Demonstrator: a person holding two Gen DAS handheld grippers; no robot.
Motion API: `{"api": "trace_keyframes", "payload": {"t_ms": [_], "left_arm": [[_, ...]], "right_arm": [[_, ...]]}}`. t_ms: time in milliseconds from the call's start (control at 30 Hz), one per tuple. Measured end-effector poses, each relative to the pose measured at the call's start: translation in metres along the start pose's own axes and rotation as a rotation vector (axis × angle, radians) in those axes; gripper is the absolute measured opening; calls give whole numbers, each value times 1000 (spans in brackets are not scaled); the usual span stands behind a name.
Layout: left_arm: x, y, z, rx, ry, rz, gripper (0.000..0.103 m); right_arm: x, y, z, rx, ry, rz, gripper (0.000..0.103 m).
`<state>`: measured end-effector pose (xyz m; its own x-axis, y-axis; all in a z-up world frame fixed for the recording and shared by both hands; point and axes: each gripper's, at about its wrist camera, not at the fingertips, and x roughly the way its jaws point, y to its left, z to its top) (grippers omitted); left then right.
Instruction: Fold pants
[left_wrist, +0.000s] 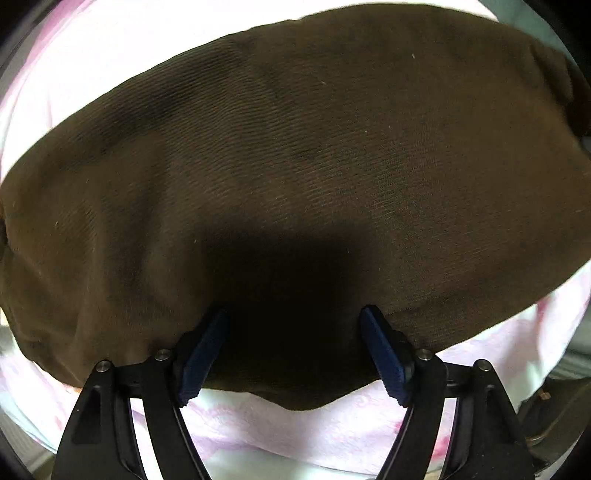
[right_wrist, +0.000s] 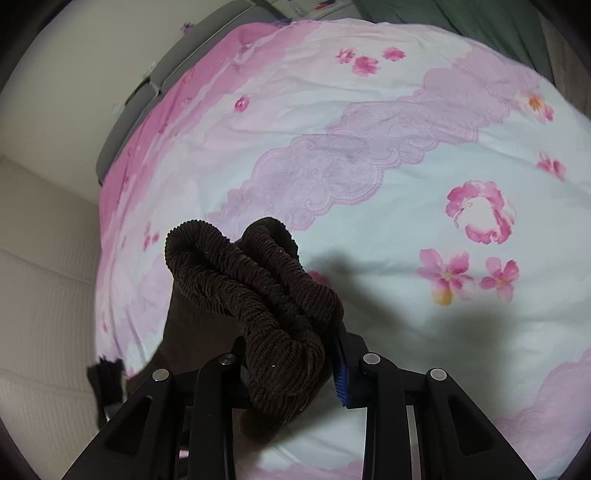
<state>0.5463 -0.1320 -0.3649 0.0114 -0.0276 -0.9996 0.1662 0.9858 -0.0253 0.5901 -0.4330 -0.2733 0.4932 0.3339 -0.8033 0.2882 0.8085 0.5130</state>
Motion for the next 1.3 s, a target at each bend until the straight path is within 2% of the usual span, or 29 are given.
{"api": "trace_keyframes", "payload": {"t_ms": [133,333,500,733,967,1133,1300], "left_arm": [[-13,-1,1,14,-16,22,77],[-87,36,-14,-96,-188,-57,77],[-135,88,-29,-158,-293,-47,77],[-175,148,-61,-238,-371,-38,77],[-194,197,-88,-291,-417,-64,77],[-187,243,-103,-346,-421,-80,77],[-176,276,-120,-368,-399,-84,77]], "right_arm": [[-11,3,-6,-26,3,-38,30],[-35,42,-10,-170,-39,-135,30],[-53,100,-22,-331,-79,-201,31],[-70,193,-58,-521,-115,-180,31],[-52,275,-100,-634,-120,-216,31],[-27,325,-138,-697,-97,-240,31],[17,367,-187,-800,-42,-286,31]]}}
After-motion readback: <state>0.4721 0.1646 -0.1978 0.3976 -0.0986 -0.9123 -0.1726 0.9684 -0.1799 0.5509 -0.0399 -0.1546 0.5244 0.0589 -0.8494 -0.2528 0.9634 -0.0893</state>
